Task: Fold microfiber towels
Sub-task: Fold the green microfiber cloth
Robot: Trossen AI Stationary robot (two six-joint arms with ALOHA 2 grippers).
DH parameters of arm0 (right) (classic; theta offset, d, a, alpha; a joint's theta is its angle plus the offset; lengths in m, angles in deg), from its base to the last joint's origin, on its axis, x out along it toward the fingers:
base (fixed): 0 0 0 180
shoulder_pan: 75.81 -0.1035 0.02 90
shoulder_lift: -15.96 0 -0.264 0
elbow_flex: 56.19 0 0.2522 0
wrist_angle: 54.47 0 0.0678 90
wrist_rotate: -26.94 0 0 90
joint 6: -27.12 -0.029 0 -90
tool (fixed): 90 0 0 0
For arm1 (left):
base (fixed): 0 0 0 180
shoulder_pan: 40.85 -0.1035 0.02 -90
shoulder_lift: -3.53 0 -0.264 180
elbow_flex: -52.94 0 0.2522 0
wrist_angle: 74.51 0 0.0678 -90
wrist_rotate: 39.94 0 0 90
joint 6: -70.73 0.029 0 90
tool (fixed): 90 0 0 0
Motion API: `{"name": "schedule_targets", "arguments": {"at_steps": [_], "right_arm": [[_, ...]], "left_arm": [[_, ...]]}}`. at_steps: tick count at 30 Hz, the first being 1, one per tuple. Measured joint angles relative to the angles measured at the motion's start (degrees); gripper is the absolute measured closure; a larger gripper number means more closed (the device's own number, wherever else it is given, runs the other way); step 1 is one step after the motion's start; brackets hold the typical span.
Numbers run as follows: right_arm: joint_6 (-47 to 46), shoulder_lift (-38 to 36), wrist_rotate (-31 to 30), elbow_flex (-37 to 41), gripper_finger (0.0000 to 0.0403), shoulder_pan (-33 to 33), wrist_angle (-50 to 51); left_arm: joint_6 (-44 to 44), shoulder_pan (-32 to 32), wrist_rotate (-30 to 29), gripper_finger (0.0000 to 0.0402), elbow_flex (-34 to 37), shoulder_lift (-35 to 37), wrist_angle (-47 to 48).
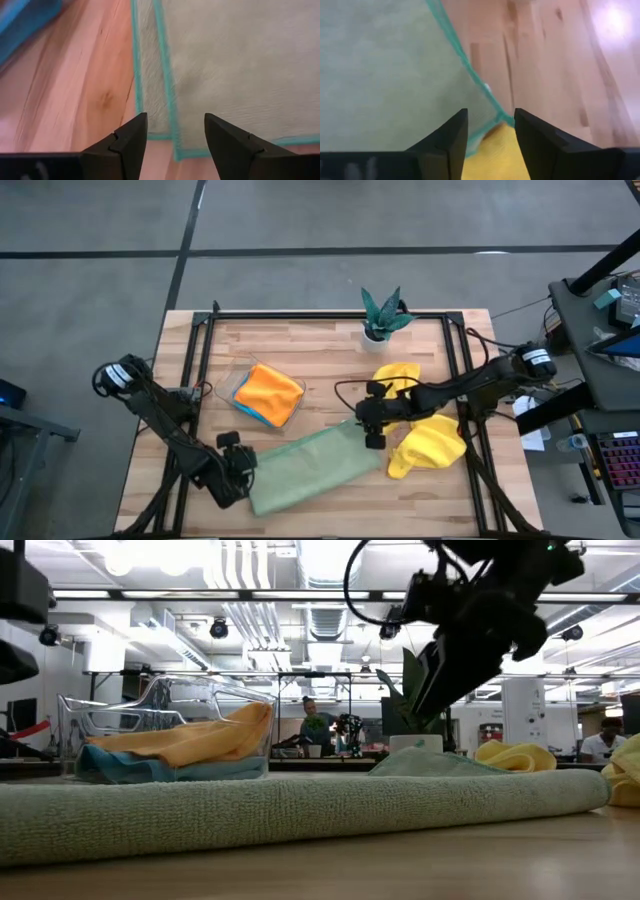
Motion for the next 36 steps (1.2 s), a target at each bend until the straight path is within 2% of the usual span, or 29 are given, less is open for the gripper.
{"name": "schedule_targets", "arguments": {"at_steps": [9, 19, 23, 30, 33, 36], "right_arm": [[1.2, 0.3, 2.6, 0.0, 0.0201, 2.3, -0.8], [1.6, 0.3, 2.6, 6.6, 0.0197, 2.9, -11.9], [0.7, 0.3, 2.6, 9.9, 0.0197, 3.7, -18.4], [-1.0, 2.7, 3.2, 15.5, 0.0200, 3.7, -29.8], [-0.4, 4.6, 4.1, 16.1, 0.0215, 3.7, -32.9], [0.6, 6.3, 6.0, 15.7, 0.0249, 3.7, -35.2]], "left_arm": [[-1.7, 0.0, 3.0, 0.0220, 2.2, 0.0, -2.7], [-4.6, 0.0, 5.4, 0.0225, 2.1, 0.0, -7.9], [-3.9, 0.0, 5.4, 0.0256, 2.1, 0.0, -8.3], [-3.2, 0.0, 5.4, 0.0346, 2.0, 0.0, -8.4], [-2.9, 0.0, 5.4, 0.0388, 1.9, 0.0, -8.4], [-3.0, 0.0, 5.4, 0.0395, 1.8, 0.0, -8.4]]}}
